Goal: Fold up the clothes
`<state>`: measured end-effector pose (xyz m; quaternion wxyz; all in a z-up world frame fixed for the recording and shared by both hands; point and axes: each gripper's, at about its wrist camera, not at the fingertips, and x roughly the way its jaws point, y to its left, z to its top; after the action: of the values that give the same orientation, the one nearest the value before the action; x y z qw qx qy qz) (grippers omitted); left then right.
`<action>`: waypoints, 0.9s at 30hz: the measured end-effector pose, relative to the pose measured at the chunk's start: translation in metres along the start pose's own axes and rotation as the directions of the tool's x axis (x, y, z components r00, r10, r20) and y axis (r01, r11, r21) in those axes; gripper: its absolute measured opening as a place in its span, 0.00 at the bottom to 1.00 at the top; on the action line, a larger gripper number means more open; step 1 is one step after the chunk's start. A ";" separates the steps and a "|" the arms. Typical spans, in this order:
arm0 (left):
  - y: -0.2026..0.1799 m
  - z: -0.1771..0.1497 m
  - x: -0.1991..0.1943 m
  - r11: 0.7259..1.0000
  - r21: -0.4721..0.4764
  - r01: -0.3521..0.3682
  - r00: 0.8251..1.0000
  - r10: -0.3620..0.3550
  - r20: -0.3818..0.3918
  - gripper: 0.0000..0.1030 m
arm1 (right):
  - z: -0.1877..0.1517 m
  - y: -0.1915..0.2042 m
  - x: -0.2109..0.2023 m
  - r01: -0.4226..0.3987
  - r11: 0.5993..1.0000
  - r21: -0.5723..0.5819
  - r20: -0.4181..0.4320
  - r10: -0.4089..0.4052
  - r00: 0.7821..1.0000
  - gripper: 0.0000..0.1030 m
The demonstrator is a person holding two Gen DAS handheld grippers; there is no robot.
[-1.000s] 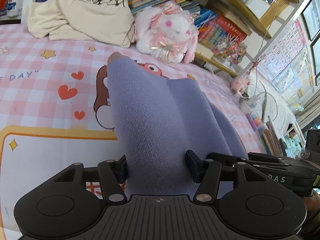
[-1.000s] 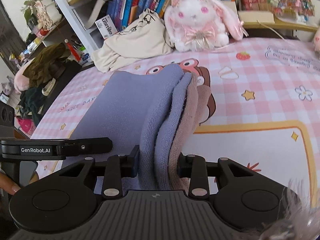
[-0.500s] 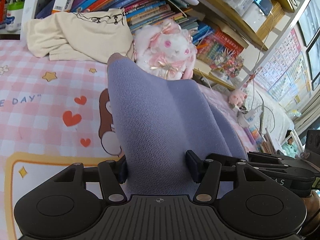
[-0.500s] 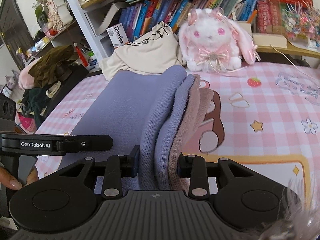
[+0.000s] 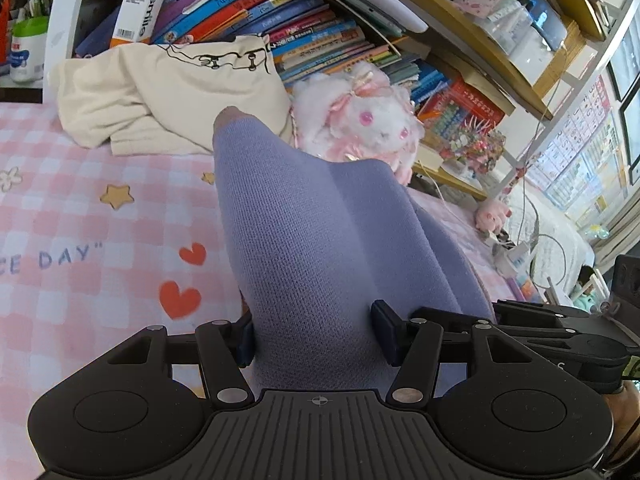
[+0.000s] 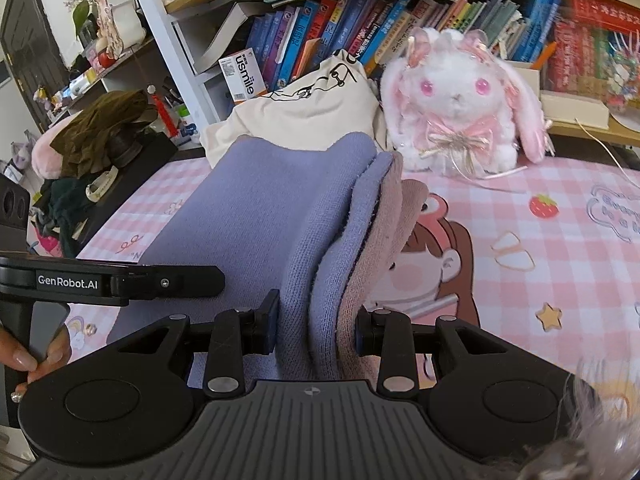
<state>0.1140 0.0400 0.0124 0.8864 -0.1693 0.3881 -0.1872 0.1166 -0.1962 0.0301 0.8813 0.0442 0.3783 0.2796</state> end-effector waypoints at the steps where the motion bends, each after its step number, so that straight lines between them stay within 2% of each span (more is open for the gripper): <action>1: 0.003 0.003 0.001 1.000 0.002 0.001 1.000 -0.001 -0.001 0.55 | 0.003 0.001 0.004 0.002 1.000 -0.002 0.001 -0.002 1.000 0.30; 14: 0.054 0.053 0.038 1.000 0.001 0.018 0.999 -0.018 -0.031 0.55 | 0.045 0.004 0.068 0.039 0.999 -0.019 -0.011 -0.039 0.999 0.30; 21: 0.075 0.065 0.055 1.000 -0.003 -0.001 0.999 0.001 -0.032 0.55 | 0.056 0.001 0.100 0.056 0.998 -0.014 -0.024 -0.056 0.998 0.30; 27: 0.084 0.066 0.065 1.000 0.006 -0.024 0.999 0.024 -0.034 0.55 | 0.053 -0.003 0.117 0.062 0.998 0.013 -0.021 -0.062 0.998 0.30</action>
<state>0.2213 0.0935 -0.0232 0.8824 -0.1590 0.4045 -0.1804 0.2199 -0.1296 -0.0082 0.8853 0.0357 0.3904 0.2499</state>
